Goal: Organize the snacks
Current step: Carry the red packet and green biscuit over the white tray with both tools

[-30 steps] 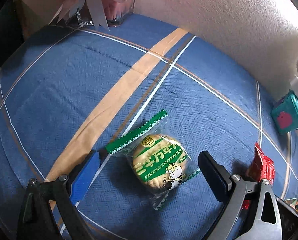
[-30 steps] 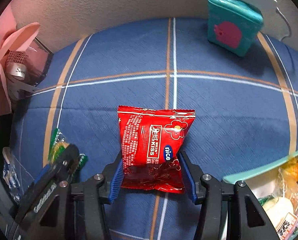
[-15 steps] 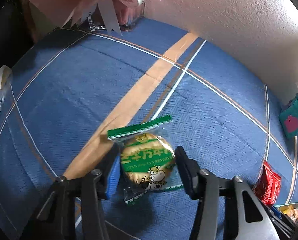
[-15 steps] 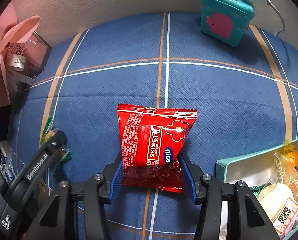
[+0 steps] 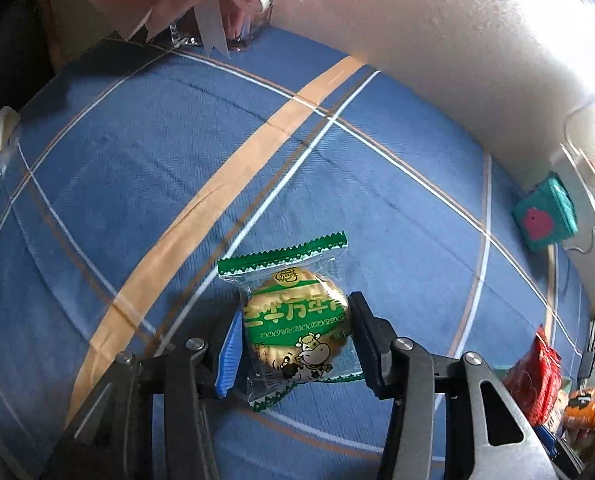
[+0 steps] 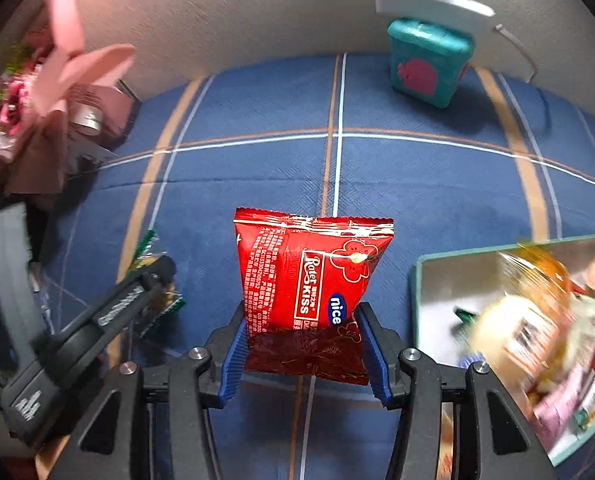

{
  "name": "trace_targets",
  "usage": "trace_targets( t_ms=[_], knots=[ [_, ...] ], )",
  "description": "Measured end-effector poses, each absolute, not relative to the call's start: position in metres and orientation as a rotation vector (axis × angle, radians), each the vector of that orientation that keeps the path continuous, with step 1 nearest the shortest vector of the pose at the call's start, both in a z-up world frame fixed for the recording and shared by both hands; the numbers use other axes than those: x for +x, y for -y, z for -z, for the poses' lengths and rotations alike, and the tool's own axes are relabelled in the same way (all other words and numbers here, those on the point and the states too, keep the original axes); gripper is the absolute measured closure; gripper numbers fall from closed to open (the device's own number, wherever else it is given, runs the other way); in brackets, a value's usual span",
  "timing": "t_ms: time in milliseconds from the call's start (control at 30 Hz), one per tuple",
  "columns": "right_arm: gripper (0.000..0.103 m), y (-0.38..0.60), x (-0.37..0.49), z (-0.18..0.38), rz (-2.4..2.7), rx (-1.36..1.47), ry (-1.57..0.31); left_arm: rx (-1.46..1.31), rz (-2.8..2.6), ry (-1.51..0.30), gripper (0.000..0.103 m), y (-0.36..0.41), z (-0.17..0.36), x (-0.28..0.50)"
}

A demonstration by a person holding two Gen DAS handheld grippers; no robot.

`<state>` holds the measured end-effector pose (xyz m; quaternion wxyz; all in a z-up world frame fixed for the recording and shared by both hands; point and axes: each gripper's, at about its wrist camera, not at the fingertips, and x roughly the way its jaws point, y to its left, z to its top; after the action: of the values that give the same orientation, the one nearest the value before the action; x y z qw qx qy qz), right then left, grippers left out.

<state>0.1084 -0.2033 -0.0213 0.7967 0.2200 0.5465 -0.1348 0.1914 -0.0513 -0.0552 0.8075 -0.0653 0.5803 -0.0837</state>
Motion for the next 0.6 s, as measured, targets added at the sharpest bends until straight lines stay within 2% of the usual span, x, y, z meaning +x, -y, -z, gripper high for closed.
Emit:
trace_targets(
  t_ms=[267,600],
  knots=[
    [0.049,0.197,0.045,-0.021,0.33,0.448,-1.12,-0.095,0.242,-1.186,0.052,0.058,0.013,0.148],
    [0.049,0.201,-0.023,-0.017,0.416,0.495,-1.034,-0.022,0.401,-1.101,0.052,0.083,-0.026,0.086]
  ],
)
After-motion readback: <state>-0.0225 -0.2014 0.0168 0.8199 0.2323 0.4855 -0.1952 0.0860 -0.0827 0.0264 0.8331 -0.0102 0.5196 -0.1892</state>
